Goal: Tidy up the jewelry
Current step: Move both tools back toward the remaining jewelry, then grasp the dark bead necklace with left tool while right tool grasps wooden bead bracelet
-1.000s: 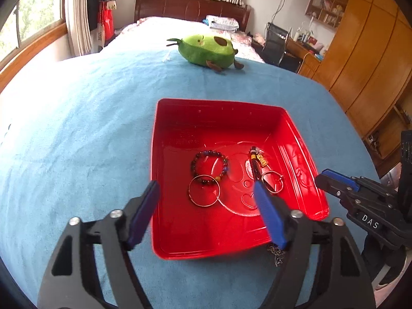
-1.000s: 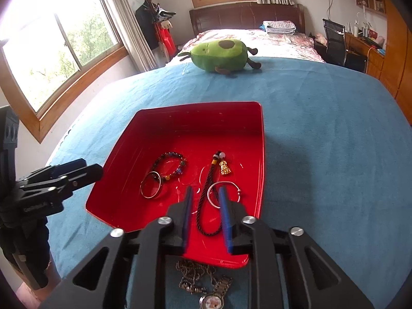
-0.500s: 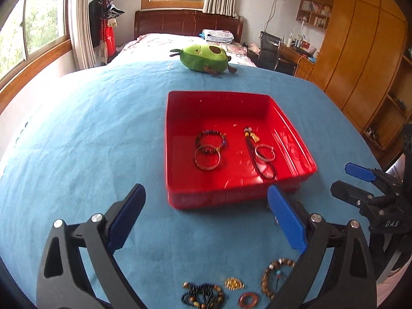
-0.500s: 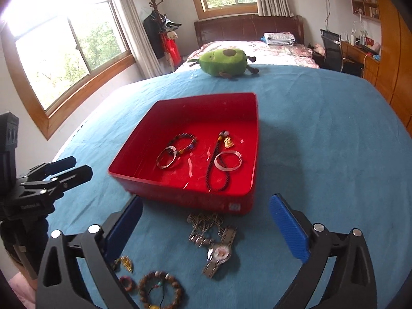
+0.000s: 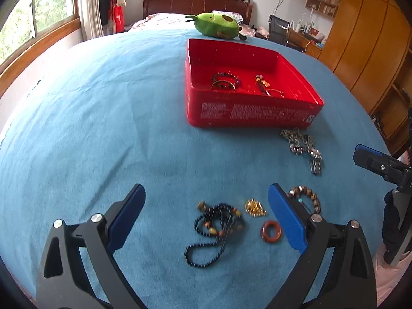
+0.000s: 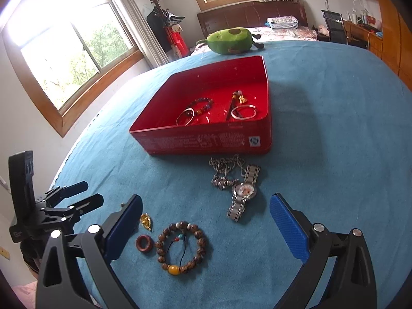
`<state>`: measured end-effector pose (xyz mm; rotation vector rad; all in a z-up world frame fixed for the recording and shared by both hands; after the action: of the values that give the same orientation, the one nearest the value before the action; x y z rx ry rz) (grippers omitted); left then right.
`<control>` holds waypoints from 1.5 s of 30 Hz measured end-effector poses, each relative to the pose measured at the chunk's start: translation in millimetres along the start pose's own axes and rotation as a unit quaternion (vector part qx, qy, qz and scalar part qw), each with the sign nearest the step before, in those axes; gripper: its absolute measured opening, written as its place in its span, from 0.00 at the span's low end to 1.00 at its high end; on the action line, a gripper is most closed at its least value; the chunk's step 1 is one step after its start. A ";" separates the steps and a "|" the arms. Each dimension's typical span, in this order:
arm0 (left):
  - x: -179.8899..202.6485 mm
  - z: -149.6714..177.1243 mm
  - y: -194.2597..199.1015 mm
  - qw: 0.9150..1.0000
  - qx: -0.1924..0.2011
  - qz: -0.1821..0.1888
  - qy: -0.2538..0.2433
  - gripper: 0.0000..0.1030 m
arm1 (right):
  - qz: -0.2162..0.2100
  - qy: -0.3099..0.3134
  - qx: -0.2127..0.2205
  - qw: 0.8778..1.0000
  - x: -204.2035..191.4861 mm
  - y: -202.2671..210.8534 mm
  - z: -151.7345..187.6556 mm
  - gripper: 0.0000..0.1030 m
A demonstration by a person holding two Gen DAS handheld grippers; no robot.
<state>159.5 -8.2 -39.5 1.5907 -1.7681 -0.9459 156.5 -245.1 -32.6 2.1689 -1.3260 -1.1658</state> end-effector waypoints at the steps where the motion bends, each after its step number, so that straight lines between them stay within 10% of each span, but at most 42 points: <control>1: -0.4 3.5 0.3 1.000 0.000 -0.002 0.000 0.92 | 0.000 0.000 -0.002 1.000 -0.4 -0.3 4.0 0.96; 28: 19.6 42.0 -54.1 0.995 -0.094 -0.016 -0.017 0.91 | -0.011 -0.010 -0.045 0.999 -2.9 -16.2 51.5 0.91; 38: 11.5 40.2 -54.6 0.995 -0.081 -0.043 -0.025 0.45 | 0.008 -0.012 -0.084 0.996 0.3 -33.7 57.6 0.64; 45: -0.6 37.6 -55.2 0.996 -0.074 -0.044 -0.019 0.32 | 0.019 -0.001 -0.104 0.994 -3.8 -43.8 65.4 0.55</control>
<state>161.7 -5.1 -106.1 1.5770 -1.6228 -1.1284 129.2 -211.8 -98.7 1.9881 -1.1830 -1.2325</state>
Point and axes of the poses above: each gripper's, at about its wrist camera, not at the fingertips, and y roughly against the way its jaws point, x to its right, z to its underside, the point moved 5 cm from there along -y, roughly the way its jaws point, and after that the axes turned 11 degrees about -z, right-handed, at the moved point
